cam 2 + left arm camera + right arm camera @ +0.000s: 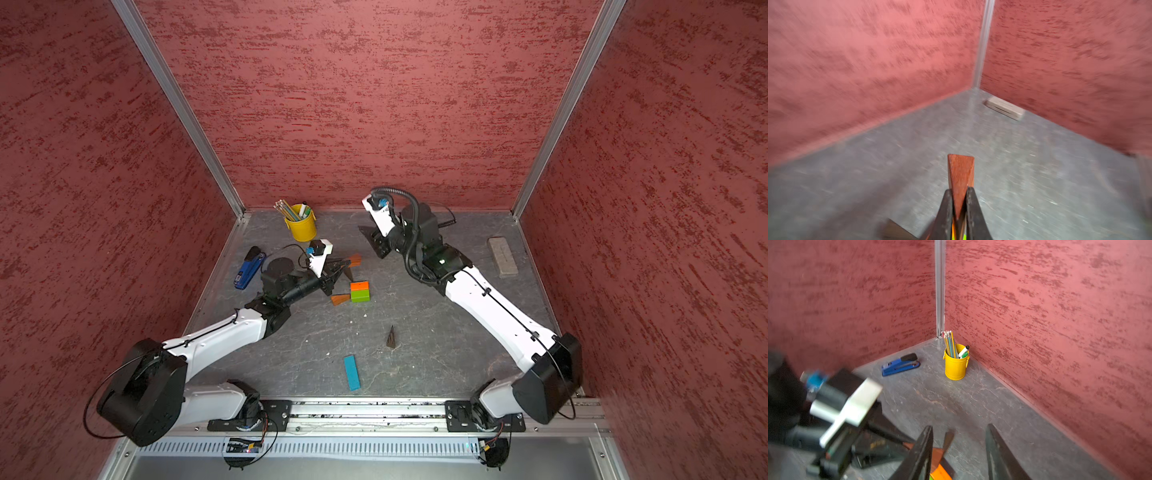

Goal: Assemble a small pinwheel with building blocks
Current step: Pick up the building block from the center of the board.

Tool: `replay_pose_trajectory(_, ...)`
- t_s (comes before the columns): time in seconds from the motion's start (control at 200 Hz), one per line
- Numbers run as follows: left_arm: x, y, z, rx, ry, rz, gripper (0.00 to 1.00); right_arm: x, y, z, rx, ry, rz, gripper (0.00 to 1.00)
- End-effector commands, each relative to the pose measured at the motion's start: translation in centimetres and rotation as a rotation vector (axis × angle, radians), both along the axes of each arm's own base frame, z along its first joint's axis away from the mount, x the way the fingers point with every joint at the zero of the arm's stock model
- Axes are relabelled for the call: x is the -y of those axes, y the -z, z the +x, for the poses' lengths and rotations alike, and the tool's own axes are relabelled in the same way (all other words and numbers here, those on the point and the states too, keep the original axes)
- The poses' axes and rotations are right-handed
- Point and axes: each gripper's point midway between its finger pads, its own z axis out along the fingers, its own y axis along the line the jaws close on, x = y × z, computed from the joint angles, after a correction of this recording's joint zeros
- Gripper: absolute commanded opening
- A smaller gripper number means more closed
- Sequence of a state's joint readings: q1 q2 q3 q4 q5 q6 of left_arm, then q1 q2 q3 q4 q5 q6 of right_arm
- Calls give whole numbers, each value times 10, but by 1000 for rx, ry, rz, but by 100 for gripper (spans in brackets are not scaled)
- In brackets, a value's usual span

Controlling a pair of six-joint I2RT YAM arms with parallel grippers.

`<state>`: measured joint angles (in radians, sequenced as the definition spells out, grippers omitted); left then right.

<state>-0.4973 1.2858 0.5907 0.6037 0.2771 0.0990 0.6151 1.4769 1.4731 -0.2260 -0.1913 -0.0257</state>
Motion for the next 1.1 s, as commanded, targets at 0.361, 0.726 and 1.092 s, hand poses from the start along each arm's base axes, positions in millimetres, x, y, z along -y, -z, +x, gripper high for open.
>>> replay_pose_trajectory(0.361,-7,-69,-8,627,-400,271,0,-14,66,-22,-788,93,378,32)
replay_pose_trajectory(0.726,12,-62,-9,691,-369,368,0,-20,50,-14,-771,81,483,39)
replay_pose_trajectory(1.092,14,-68,-10,703,-374,361,0,-15,68,-5,-759,145,447,47)
